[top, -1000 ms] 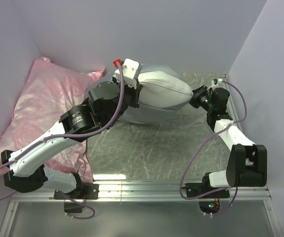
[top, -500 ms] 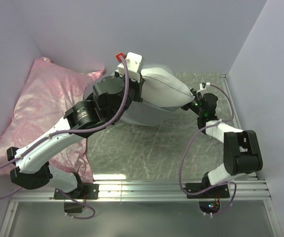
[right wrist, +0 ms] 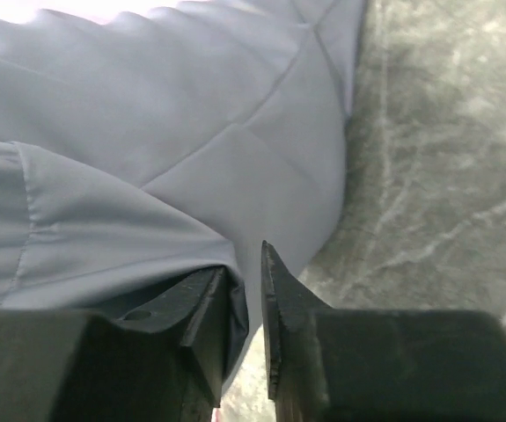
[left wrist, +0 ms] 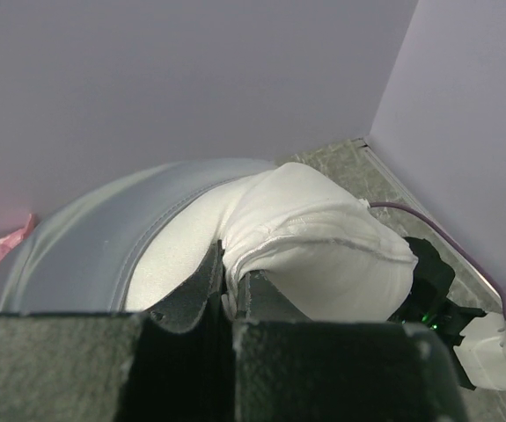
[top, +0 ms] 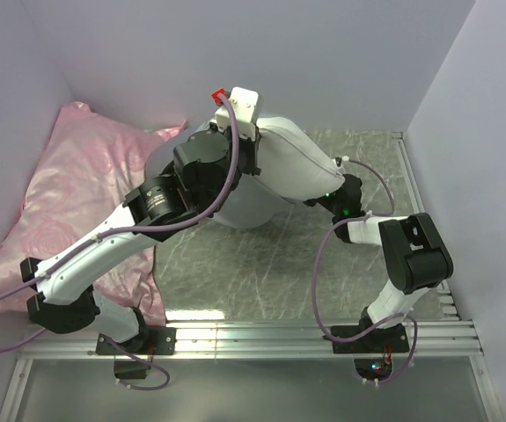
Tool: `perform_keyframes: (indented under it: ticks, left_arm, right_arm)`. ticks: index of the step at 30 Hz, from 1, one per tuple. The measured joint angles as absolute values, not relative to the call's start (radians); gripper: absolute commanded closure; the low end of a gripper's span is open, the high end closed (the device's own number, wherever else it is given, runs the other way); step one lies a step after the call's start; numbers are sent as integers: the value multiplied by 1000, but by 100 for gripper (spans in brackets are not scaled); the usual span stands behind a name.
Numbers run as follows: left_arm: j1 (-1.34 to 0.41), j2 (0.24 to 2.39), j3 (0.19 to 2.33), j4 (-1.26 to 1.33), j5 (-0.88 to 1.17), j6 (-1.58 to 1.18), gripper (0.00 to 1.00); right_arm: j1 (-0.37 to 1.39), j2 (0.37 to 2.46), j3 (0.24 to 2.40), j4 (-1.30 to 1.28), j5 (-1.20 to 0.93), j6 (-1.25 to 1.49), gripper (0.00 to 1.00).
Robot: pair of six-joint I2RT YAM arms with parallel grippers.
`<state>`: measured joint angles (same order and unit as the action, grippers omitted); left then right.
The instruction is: Remove the pillowcase from the pillow
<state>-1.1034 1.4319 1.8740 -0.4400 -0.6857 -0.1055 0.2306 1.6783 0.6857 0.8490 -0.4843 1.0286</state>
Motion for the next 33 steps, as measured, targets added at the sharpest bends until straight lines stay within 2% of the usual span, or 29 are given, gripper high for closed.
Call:
perform_keyframes:
  ticks: [2, 3, 6, 9, 16, 21, 24, 29, 33]
  left_arm:
    - [-1103, 1438, 1874, -432, -688, -99, 100]
    - [-1104, 1439, 1874, -431, -689, -98, 100]
    - [-1104, 1433, 1856, -398, -709, -98, 100]
    - [-1104, 1384, 1765, -323, -725, -114, 100]
    - [-1111, 1198, 1502, -202, -730, -239, 100]
    - [-1114, 1140, 1332, -130, -707, -392, 100]
    - [-1117, 1143, 1232, -81, -664, -488, 100]
    - [-1122, 1196, 1090, -17, -572, -616, 100]
    - [-1123, 1251, 1035, 16, -523, -677, 100]
  right_arm:
    - [231, 1684, 677, 849, -477, 1028, 68]
    - [231, 1680, 672, 843, -471, 1023, 59]
    - [229, 1629, 668, 758, -440, 997, 45]
    - [200, 1534, 689, 577, -409, 958, 39]
    - [-15, 1311, 732, 204, -398, 897, 32]
    - [-89, 1169, 808, -28, -352, 850, 31]
    - [-114, 1104, 844, -146, -312, 838, 21]
    - [-172, 996, 852, -265, -290, 818, 25]
    - [-186, 954, 822, -289, -337, 815, 18]
